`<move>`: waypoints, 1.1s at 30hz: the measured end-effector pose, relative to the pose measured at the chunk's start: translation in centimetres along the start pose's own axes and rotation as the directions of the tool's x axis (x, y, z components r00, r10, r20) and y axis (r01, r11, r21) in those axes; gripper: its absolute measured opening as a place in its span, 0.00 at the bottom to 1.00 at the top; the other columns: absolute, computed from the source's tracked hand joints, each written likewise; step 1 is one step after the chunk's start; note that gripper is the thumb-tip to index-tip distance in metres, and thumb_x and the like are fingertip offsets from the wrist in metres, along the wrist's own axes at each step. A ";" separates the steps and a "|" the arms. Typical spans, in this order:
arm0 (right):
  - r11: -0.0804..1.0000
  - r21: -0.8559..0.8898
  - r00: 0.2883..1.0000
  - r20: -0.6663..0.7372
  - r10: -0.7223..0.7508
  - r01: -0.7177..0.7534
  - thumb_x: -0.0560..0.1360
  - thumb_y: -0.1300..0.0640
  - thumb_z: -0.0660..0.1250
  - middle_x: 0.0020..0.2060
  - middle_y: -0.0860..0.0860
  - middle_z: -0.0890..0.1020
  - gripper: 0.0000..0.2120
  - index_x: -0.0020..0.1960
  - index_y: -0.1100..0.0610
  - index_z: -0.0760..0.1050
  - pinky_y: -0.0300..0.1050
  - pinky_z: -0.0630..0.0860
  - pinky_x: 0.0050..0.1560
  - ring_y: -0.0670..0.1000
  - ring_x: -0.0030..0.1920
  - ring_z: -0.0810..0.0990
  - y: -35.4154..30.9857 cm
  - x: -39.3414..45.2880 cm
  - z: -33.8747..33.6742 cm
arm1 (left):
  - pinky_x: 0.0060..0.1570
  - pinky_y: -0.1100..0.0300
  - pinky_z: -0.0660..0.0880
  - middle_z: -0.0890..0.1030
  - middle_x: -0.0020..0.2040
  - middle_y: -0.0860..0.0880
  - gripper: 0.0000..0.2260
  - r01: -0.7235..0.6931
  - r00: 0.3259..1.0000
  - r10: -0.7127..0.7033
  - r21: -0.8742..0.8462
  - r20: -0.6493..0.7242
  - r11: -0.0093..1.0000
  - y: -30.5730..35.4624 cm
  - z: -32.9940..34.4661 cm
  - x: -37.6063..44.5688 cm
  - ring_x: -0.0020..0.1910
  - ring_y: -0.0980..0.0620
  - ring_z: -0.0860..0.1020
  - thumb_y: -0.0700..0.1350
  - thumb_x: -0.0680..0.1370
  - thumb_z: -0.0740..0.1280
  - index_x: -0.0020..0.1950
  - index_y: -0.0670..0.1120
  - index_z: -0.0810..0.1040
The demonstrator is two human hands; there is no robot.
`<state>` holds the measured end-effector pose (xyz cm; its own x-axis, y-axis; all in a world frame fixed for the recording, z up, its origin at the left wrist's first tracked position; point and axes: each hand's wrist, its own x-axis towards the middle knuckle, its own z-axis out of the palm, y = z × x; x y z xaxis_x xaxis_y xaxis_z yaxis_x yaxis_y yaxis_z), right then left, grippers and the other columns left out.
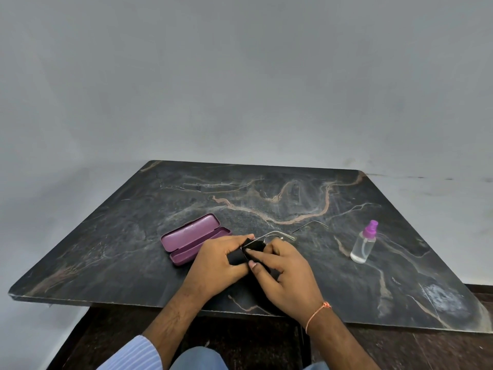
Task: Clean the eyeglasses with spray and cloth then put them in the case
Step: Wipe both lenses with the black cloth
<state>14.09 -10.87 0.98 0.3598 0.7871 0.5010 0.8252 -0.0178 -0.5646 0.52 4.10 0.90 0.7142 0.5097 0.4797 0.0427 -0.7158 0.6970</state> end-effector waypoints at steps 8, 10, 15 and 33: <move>0.976 -0.199 0.993 -0.089 0.075 -0.092 0.80 0.43 0.62 0.41 0.38 0.71 0.17 0.64 0.42 0.83 0.39 0.73 0.41 0.44 0.46 0.75 0.1 0.2 0.7 | 0.65 0.64 0.80 0.88 0.62 0.62 0.25 -0.018 1.000 0.018 0.009 -0.009 1.000 -0.1 0.2 0.0 0.62 0.68 0.84 0.44 0.74 0.82 0.71 0.53 0.85; 0.989 -0.119 0.995 -0.067 0.076 -0.083 0.81 0.44 0.64 0.41 0.40 0.72 0.15 0.63 0.44 0.84 0.42 0.75 0.41 0.44 0.45 0.76 0.1 0.4 0.6 | 0.64 0.64 0.80 0.88 0.62 0.62 0.26 -0.015 1.000 0.015 0.016 -0.005 1.000 -0.1 0.2 0.0 0.62 0.68 0.84 0.44 0.74 0.81 0.72 0.53 0.85; 0.999 0.053 1.000 0.008 -0.006 0.005 0.81 0.46 0.68 0.41 0.43 0.75 0.14 0.64 0.43 0.85 0.42 0.77 0.45 0.45 0.45 0.77 -0.2 0.2 0.1 | 0.56 0.62 0.82 0.89 0.53 0.60 0.19 -0.030 0.999 0.029 0.024 0.046 0.999 0.2 0.1 0.0 0.55 0.62 0.87 0.42 0.75 0.78 0.65 0.55 0.87; 0.976 -0.217 0.997 -0.073 -0.015 -0.001 0.80 0.50 0.67 0.42 0.40 0.77 0.07 0.51 0.46 0.84 0.43 0.77 0.46 0.46 0.47 0.77 -0.7 -0.3 0.0 | 0.66 0.71 0.76 0.86 0.62 0.64 0.27 -0.017 0.999 0.020 0.081 -0.034 0.997 -0.6 0.5 -0.1 0.62 0.71 0.82 0.44 0.71 0.81 0.71 0.52 0.85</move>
<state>13.42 -11.08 1.23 0.3781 0.7400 0.5562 0.8997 -0.1522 -0.4090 0.75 4.29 0.16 0.6908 0.5111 0.5115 0.0870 -0.7610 0.6429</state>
